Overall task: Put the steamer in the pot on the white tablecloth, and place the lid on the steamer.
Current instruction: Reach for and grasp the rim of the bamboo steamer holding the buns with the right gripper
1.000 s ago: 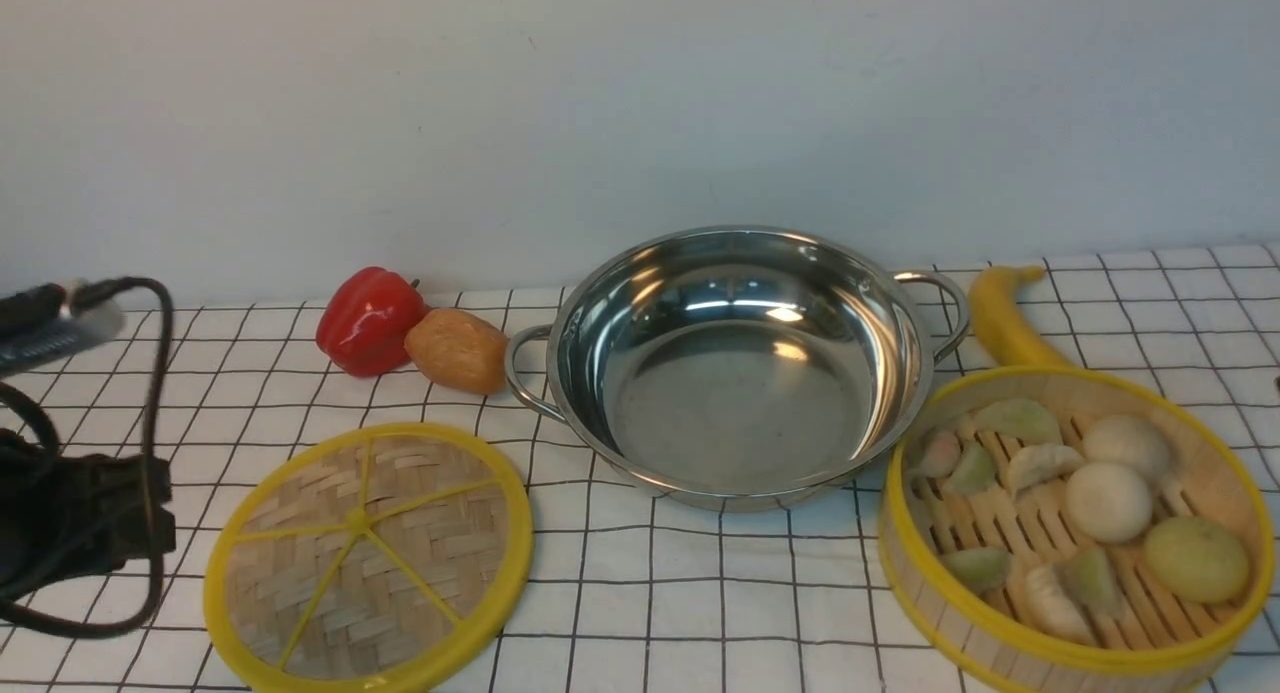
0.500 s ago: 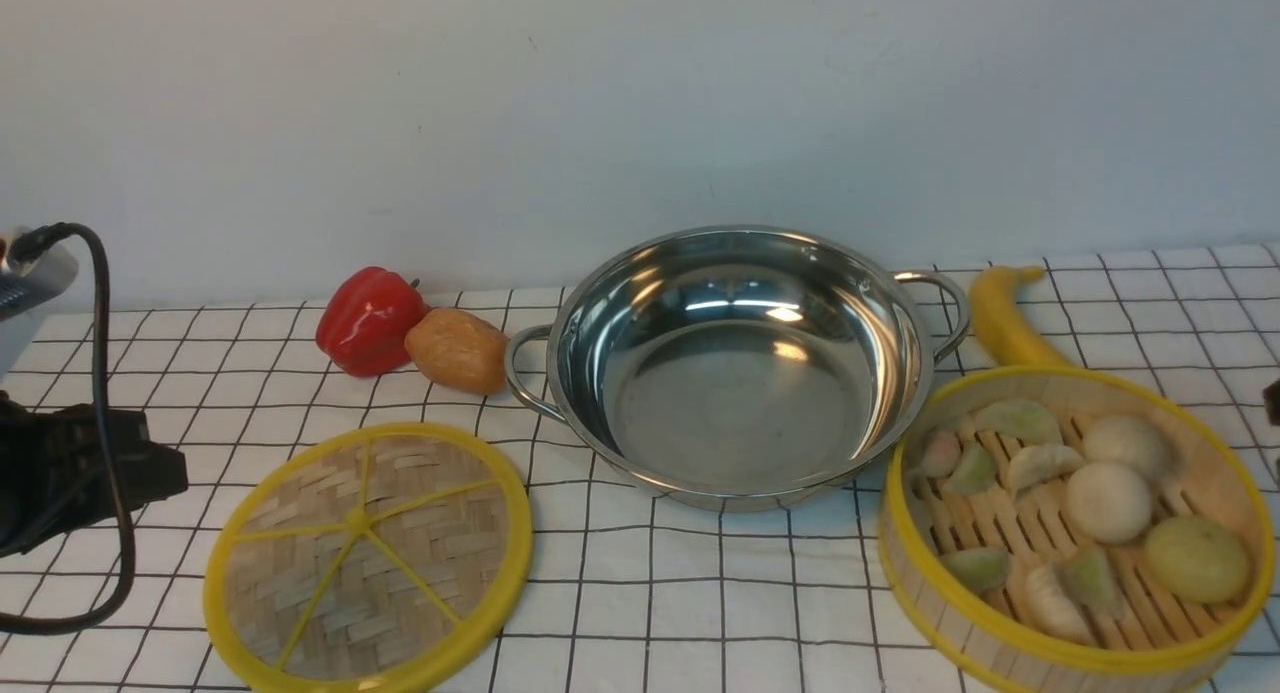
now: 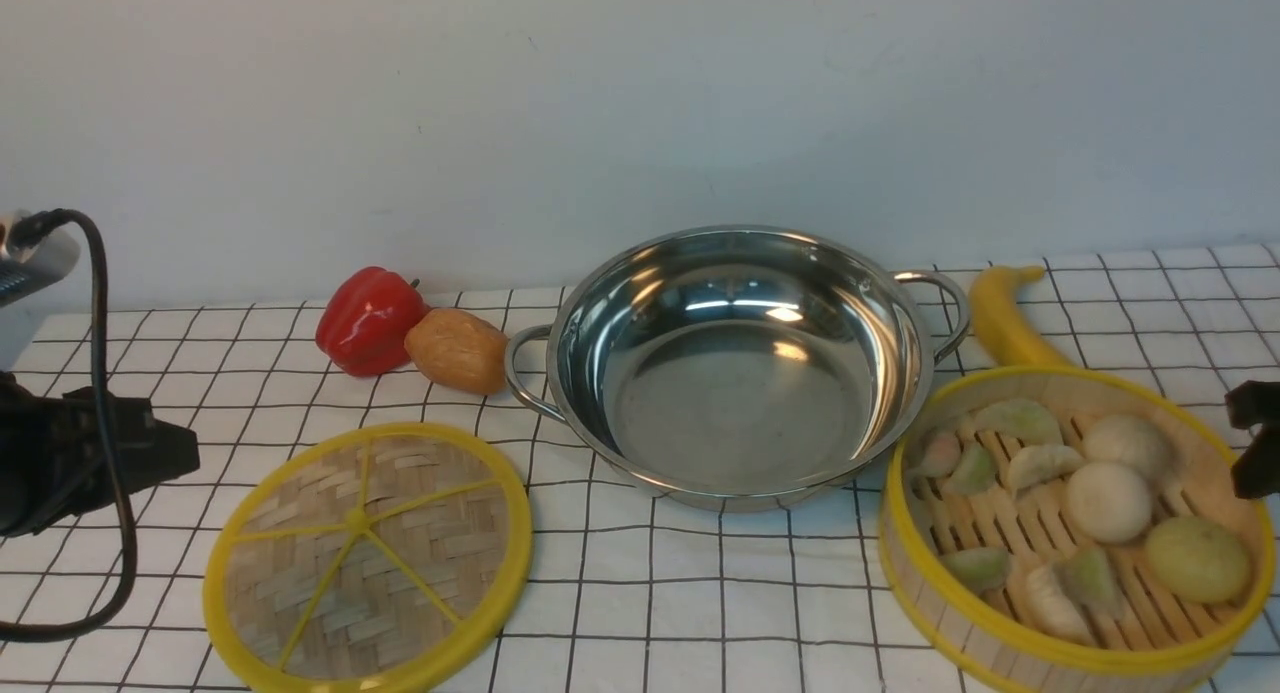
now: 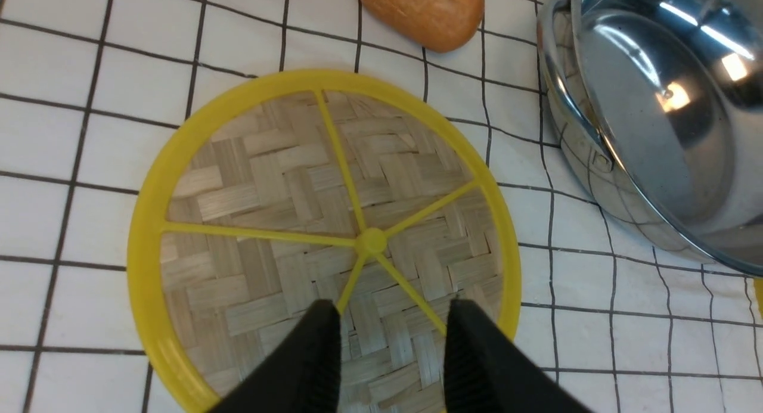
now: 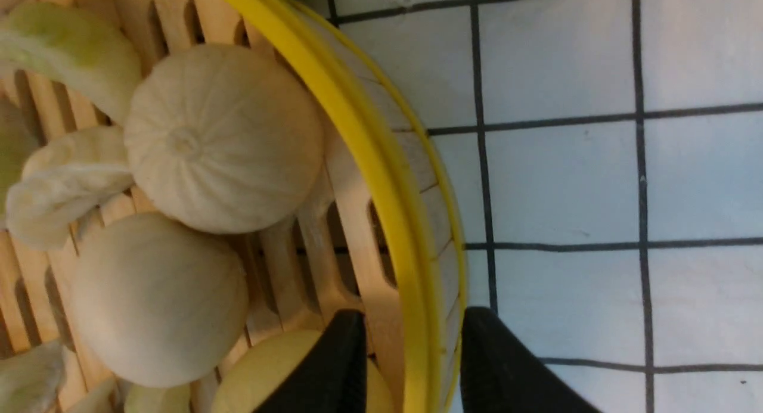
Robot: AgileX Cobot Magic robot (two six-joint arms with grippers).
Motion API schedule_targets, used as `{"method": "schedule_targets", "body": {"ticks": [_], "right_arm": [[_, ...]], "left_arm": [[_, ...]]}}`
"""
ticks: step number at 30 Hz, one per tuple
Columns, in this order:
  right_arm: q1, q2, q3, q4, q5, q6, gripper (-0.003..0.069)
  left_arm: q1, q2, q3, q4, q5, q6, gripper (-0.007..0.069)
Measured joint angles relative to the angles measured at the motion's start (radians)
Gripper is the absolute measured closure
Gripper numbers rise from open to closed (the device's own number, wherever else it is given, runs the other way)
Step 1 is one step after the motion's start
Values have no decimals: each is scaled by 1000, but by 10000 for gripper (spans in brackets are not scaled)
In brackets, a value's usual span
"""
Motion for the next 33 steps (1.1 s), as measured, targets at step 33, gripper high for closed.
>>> {"method": "schedule_targets", "body": {"ticks": [33], "right_arm": [[0,126,-56,-93,84,-21,592]], "left_arm": [[0,0,0,-1,-1,4,382]]}}
